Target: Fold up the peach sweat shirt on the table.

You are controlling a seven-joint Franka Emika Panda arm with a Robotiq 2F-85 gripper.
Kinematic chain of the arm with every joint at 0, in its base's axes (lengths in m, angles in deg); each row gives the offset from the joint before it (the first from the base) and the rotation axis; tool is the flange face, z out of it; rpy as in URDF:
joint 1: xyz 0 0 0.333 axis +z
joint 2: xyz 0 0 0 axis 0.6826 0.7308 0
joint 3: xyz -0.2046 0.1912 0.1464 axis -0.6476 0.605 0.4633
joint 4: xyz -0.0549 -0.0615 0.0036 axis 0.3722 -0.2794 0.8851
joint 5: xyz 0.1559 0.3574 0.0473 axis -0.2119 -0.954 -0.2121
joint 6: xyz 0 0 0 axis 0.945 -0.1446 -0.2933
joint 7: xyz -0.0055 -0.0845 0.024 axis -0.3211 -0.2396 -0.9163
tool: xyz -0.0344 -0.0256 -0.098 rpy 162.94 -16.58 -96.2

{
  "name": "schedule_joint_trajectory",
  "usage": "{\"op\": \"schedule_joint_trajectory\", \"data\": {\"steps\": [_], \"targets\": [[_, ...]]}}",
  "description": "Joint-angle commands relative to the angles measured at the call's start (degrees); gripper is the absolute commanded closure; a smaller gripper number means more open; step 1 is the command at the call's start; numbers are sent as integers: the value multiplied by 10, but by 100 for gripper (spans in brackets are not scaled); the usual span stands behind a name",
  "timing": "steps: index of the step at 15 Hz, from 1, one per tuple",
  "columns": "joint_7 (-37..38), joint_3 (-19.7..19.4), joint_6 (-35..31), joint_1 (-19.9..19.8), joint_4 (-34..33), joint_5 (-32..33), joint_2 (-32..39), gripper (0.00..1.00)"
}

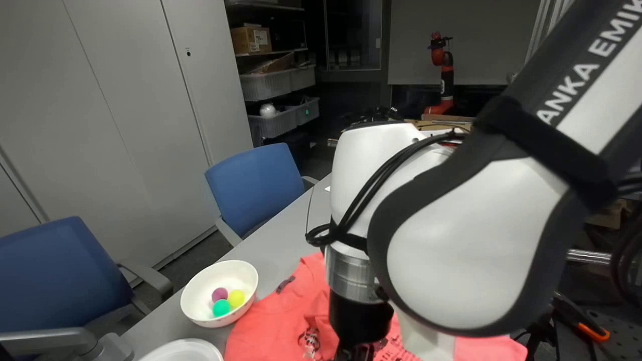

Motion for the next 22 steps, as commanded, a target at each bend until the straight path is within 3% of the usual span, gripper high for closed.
{"op": "schedule_joint_trajectory", "data": {"steps": [1, 2, 3, 10, 16, 22], "targets": [[-68, 3, -2, 34, -20, 16, 31, 0], [-104, 16, 7, 28, -30, -3, 40, 0], [-54, -2, 2, 37, -8, 4, 18, 0], [-94, 3, -15, 48, -26, 32, 49, 0], [-150, 20, -118, 50, -30, 78, 117, 0], [-189, 74, -217, 6, -52, 129, 202, 0]]}}
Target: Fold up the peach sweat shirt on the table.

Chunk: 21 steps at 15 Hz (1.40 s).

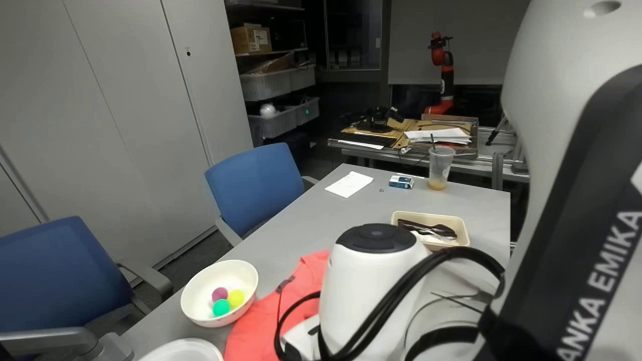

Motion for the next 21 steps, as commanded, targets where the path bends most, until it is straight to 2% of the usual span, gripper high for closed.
{"op": "schedule_joint_trajectory", "data": {"steps": [1, 9, 18, 20, 21], "targets": [[-19, 34, -44, -31, -25, 60, 54, 0], [-7, 23, -77, -25, -41, 178, 121, 2], [-1, 17, -96, -15, -70, 238, 160, 8], [0, 17, -96, -15, -73, 242, 165, 32], [0, 18, -95, -17, -74, 244, 167, 38]]}}
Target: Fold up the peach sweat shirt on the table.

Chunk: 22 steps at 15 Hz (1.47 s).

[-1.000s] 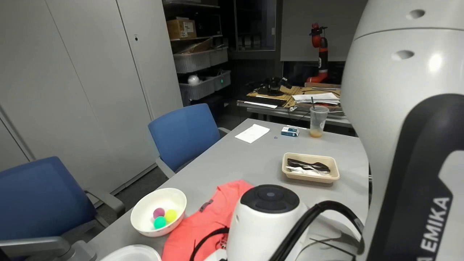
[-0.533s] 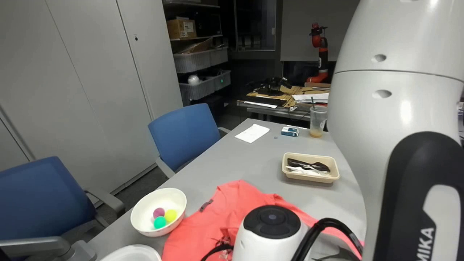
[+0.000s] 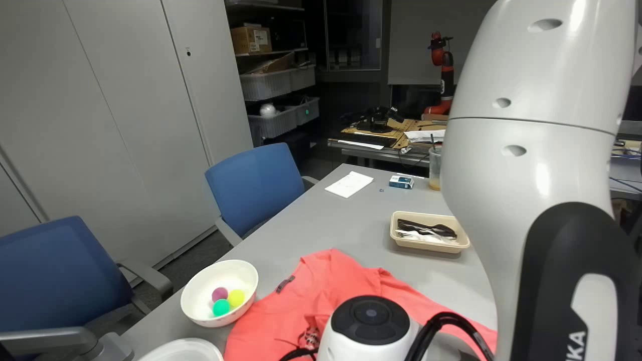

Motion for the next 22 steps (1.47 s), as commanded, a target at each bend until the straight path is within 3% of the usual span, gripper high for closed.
{"op": "schedule_joint_trajectory", "data": {"steps": [1, 8, 13, 19, 22], "targets": [[5, 1, -15, -2, -14, 19, 19, 46], [11, 9, -18, -15, -16, 13, 18, 99], [25, 29, -23, -33, -16, 6, 3, 99], [78, 112, -58, -127, -8, -15, -62, 99], [109, 85, -109, -134, 0, -12, -123, 99]]}}
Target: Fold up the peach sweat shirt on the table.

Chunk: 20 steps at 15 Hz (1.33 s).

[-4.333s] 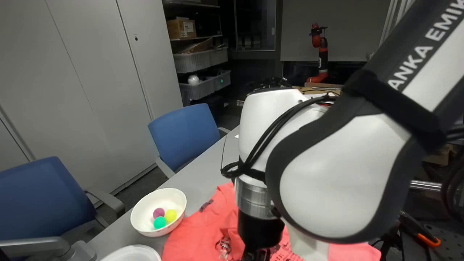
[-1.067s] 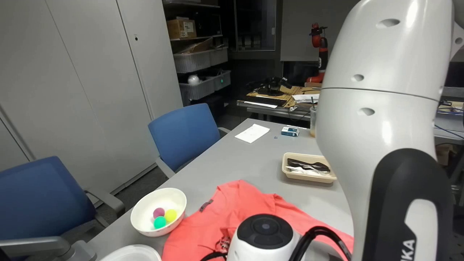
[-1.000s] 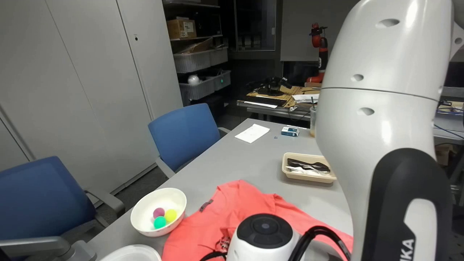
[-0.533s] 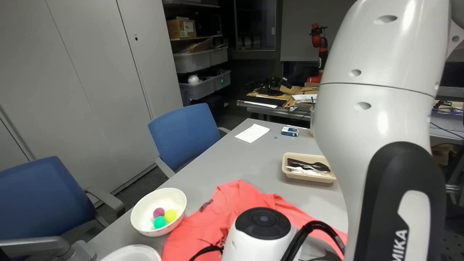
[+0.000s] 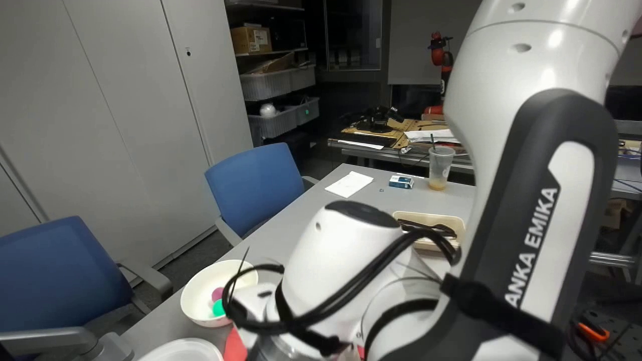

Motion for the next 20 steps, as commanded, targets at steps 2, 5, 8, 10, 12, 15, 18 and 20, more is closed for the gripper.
{"op": "schedule_joint_trajectory", "data": {"steps": [2, 5, 8, 10, 12, 15, 18, 20], "targets": [[47, -52, -65, -6, 27, -7, -98, 99], [68, -132, -100, 16, 51, -10, -148, 99], [50, -229, -142, 56, 86, -57, -194, 99], [35, -282, -158, 79, 110, -103, -214, 99], [19, -325, -164, 101, 136, -151, -232, 99], [-9, -373, -140, 136, 179, -211, -254, 99], [-33, -404, -133, 171, 208, -261, -258, 77], [-43, -417, -126, 192, 220, -287, -260, 65]]}}
